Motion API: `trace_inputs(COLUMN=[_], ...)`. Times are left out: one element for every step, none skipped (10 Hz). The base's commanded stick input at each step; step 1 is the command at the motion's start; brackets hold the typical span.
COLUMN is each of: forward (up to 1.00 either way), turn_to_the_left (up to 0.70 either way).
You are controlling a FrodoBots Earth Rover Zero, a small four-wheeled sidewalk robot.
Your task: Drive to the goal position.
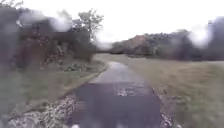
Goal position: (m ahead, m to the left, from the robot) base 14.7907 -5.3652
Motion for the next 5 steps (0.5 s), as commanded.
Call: trace_inputs(forward=[1.0,1.0,1.0,1.0,1.0], turn_to_the_left=[-0.4,-0.4,-0.4,-0.4,-0.4])
